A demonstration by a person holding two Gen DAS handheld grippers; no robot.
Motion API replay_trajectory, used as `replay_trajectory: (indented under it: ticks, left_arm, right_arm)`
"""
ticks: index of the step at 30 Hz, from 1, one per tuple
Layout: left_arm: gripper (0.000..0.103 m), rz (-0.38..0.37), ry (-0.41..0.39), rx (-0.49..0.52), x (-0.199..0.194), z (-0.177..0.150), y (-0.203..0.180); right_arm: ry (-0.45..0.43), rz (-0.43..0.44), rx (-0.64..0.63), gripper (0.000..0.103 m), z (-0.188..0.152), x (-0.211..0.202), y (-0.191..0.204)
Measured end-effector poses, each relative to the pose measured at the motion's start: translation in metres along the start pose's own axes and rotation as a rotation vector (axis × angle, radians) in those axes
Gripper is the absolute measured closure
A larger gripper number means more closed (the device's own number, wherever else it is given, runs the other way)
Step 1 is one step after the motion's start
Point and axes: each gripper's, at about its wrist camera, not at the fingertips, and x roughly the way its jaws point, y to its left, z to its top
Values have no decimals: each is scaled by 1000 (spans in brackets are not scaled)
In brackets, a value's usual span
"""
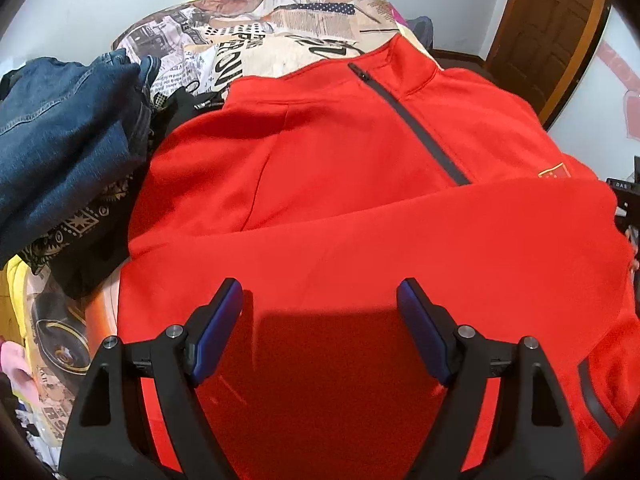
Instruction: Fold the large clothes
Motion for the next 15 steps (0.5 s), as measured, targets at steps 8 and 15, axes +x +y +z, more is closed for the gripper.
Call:
replay_trajectory:
  ticks: [8, 15]
  left_arm:
    - [24, 6, -11, 13, -1, -3, -2]
    - [24, 9, -63, 14, -21, -3, 1]
  right_arm:
    - [-151, -82, -115, 98, -9, -51, 20]
    - [-315, -29, -282, 98, -29, -145, 66]
